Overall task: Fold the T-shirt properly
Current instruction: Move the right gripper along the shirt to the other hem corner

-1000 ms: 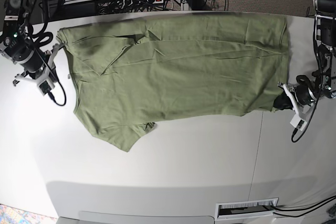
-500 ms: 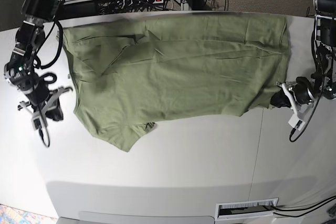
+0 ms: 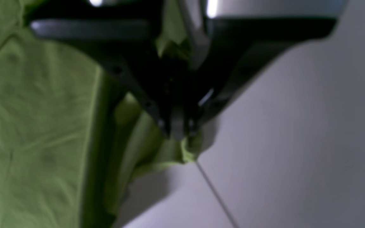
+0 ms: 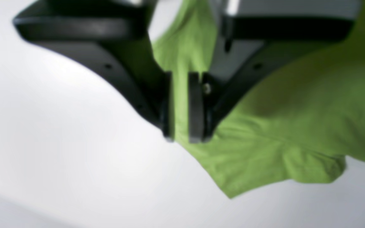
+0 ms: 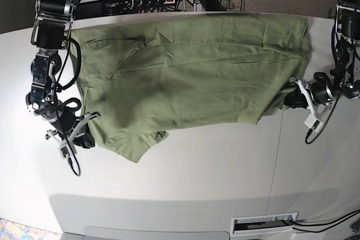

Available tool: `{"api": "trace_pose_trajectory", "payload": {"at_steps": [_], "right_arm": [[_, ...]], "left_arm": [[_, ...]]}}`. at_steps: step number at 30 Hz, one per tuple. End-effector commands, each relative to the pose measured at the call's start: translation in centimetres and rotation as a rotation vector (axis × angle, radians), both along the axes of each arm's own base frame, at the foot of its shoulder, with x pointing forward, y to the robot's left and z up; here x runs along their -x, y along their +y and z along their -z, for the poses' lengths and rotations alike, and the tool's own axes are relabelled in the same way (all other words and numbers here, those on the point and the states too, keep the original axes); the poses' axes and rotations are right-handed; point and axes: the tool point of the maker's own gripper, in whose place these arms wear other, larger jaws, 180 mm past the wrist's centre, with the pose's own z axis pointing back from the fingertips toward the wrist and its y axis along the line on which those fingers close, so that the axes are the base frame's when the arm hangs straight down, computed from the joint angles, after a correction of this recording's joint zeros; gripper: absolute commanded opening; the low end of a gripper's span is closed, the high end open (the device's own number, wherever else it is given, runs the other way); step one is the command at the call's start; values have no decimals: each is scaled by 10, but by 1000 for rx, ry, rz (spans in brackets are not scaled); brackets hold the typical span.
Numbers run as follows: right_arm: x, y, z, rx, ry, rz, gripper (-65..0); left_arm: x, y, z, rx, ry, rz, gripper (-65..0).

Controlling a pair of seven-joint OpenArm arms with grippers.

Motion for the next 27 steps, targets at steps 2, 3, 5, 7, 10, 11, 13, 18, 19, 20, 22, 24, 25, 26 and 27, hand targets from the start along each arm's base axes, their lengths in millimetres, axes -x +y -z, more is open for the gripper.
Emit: {"api": "trace_pose_trajectory", "payload": {"at_steps": [2,3,5,7,10,11,13,18,19,20,22,24,25,26,27], "right_arm": [[-22,-2,-27,54,-60,-17,-487],[-26,-3,-30,81,-59,-22,-479],[-36,-7,-37,97,-68,-14,-479],[-45,-12,-43,91,-70,2,-479],[-58,-23,-43,81,-58,29,-479],[-62,-26,-41,76,-55,39,-479],[-67,-31,-36,47,-41,57,-478],[-70,-38,-18,-22,2,92,-424],[-69,-39,-15,-30,9,96,-410],[-67,-40,-10,-29,18,99,-407],[-63,-42,0,-8,41,97,-407],[-59,-43,10,5,71,98,-407],[-58,-43,13,5,80,98,-407],[-56,-43,17,1,90,100,-407],[-55,-43,20,-3,98,102,-407]], "left_arm": [[2,2,-5,-27,-8,25,-650],[4,0,-6,-27,-9,31,-650],[6,-3,-7,-27,-15,42,-650],[5,-3,-7,-36,-18,48,-650],[5,-3,-7,-36,-18,48,-650],[5,-3,-7,-36,-18,48,-650],[5,-3,-7,-37,-18,48,-650],[6,-1,-5,-54,-16,53,-650],[6,0,-5,-58,-15,54,-650],[6,0,-4,-63,-14,56,-650],[6,1,-4,-72,-18,58,-650],[6,1,-4,-72,-19,58,-650],[6,1,-4,-71,-18,58,-650],[6,1,-4,-71,-18,58,-650],[6,1,-4,-71,-18,58,-650]]}}
